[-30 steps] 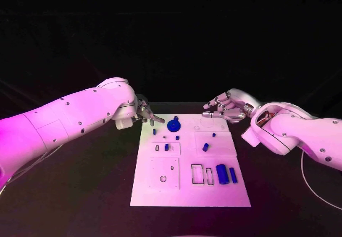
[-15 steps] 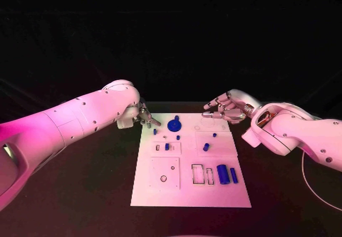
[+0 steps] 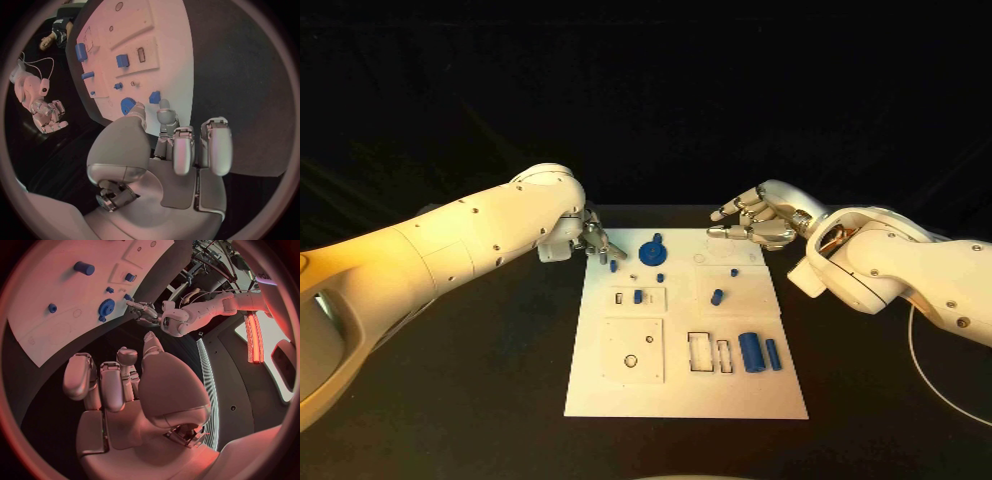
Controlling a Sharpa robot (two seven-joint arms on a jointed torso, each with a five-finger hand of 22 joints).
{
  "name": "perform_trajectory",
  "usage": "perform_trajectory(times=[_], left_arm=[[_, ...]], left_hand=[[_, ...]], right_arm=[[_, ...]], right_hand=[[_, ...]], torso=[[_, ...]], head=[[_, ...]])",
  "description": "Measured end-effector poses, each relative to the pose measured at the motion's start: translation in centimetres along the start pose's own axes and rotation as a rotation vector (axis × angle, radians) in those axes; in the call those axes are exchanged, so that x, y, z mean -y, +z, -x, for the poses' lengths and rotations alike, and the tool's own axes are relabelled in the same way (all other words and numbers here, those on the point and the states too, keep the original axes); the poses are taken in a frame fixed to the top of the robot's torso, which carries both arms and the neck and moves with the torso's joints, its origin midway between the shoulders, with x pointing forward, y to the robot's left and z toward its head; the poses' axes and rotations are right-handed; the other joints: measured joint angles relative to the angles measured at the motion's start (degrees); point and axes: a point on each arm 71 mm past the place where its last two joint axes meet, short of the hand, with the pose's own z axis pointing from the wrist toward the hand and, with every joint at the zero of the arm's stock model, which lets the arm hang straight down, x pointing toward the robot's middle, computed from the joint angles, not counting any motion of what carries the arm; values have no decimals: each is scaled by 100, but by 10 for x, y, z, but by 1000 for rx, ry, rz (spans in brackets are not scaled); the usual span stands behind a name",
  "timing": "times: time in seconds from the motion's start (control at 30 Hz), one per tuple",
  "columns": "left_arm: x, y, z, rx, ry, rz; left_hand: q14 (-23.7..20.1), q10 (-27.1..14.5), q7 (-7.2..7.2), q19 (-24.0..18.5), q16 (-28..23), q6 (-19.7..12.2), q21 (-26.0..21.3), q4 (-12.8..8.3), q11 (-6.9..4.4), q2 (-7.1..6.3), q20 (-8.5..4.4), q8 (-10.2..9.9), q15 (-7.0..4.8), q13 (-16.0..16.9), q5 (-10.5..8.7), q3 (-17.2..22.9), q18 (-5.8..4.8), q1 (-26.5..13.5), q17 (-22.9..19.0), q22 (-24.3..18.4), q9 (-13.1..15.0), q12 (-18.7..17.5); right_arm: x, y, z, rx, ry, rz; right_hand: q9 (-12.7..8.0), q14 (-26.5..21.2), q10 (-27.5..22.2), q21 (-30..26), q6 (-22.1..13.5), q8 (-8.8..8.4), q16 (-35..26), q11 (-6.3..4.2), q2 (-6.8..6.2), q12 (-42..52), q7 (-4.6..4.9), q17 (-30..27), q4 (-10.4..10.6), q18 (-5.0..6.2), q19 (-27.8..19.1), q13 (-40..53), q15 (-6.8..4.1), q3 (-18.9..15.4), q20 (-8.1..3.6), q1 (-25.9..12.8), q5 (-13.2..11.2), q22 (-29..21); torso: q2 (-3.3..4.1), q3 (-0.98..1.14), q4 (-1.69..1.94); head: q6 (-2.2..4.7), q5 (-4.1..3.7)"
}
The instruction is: Assemble the parts on the task board
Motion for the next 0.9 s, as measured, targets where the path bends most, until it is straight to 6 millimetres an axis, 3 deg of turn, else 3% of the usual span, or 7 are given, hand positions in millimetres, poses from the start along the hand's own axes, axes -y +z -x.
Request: perform_trajectory(times=[0.53,0.77,0.9], left_arm=[[5,1,-4,-29,13,-11],[6,3,-6,-32,12,-9],[6,3,-6,-29,9,-8]], left_hand=[[0,0,1,0,0,41,0,-52,0,136,0,24,0,-8,31,-52,0,288,4,-1,0,0],[0,20,-19,0,0,62,0,-110,-21,301,0,46,-1,-32,31,7,-1,501,4,-1,1,26],[0,20,-23,0,0,58,0,-303,-20,452,0,46,-1,-58,31,204,0,866,3,-1,1,26]], right_arm=[[-1,1,-1,-3,0,2],[-1,1,-1,-3,0,2],[-1,1,-1,-4,0,2]], right_hand=[[0,0,0,0,2,0,0,0,0,0,-1,0,0,0,0,0,0,0,0,0,0,0],[0,0,0,0,1,0,0,0,0,0,-2,0,0,0,0,0,0,0,0,0,0,0],[0,0,0,0,1,0,0,0,0,0,-1,0,0,0,0,0,0,0,0,0,0,0]], torso=[[1,-1,-2],[1,-1,-2],[1,0,-2]], head=[[-10,-3],[-21,-7],[-26,-8]])
